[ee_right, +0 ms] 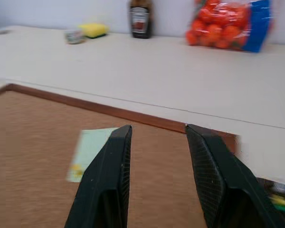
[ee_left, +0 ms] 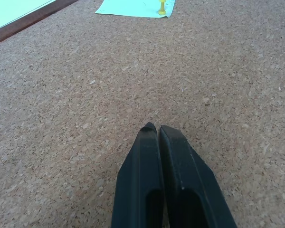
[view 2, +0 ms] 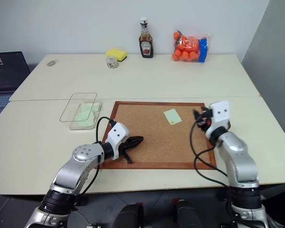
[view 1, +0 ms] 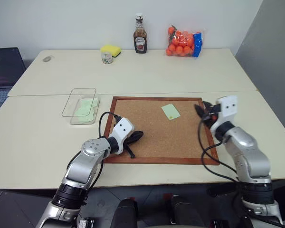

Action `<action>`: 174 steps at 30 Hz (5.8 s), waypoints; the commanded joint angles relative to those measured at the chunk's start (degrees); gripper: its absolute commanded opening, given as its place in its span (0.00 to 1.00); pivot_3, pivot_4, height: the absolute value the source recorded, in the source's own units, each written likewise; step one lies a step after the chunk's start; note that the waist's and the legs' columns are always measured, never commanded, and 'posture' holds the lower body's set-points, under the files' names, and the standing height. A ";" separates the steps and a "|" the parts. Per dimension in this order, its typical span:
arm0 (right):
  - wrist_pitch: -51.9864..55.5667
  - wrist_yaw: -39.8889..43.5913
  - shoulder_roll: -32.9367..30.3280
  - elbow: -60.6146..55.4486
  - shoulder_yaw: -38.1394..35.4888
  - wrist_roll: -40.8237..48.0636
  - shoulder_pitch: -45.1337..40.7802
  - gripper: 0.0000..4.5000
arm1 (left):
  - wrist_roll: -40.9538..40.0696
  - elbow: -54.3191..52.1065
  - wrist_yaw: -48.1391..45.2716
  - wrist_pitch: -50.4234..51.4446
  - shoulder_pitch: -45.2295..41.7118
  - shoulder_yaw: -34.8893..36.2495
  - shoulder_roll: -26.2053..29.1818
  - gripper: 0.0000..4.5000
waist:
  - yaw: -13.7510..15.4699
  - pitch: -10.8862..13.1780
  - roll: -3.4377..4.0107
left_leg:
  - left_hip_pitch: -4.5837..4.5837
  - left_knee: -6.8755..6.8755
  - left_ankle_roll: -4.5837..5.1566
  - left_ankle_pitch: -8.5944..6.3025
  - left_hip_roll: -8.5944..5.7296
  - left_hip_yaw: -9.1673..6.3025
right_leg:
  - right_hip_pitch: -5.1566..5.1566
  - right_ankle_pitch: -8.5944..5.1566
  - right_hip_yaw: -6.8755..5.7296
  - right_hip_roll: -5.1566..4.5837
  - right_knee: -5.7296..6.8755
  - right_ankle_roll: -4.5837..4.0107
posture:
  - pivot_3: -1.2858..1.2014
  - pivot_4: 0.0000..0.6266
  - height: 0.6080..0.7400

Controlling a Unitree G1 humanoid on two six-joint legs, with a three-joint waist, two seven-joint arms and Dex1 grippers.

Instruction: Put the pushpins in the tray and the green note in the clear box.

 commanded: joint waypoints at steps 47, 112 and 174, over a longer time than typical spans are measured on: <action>-14.02 -0.08 7.36 20.75 7.29 -9.49 -9.43 0.00 | 0.81 2.02 -1.11 0.49 0.92 -2.48 -0.20 0.03 | 0.06 -0.01 -0.10 | -0.01 0.00 0.00 0.00 0.00 0.01 | -0.01 0.01 0.00 -0.01 -0.01 0.01 | 0.52 0.24 1.00; 1.97 4.01 6.67 -5.74 7.33 0.55 -7.76 0.00 | 8.82 42.58 -4.24 -50.22 -30.76 -1.09 -8.69 0.96 | -0.17 0.25 -0.70 | -0.46 0.01 0.03 0.02 0.01 -0.04 | -0.38 0.05 -0.10 0.03 -0.05 0.05 | 0.52 0.24 1.00; 9.60 -7.42 -6.22 -7.15 -10.23 0.46 3.05 0.00 | 4.99 34.03 -8.43 -43.58 -24.53 1.58 -7.79 0.00 | -0.31 0.24 -0.71 | -0.49 0.05 0.03 0.03 0.00 -0.06 | -0.38 0.06 -0.10 0.02 0.01 0.06 | 0.52 0.24 1.00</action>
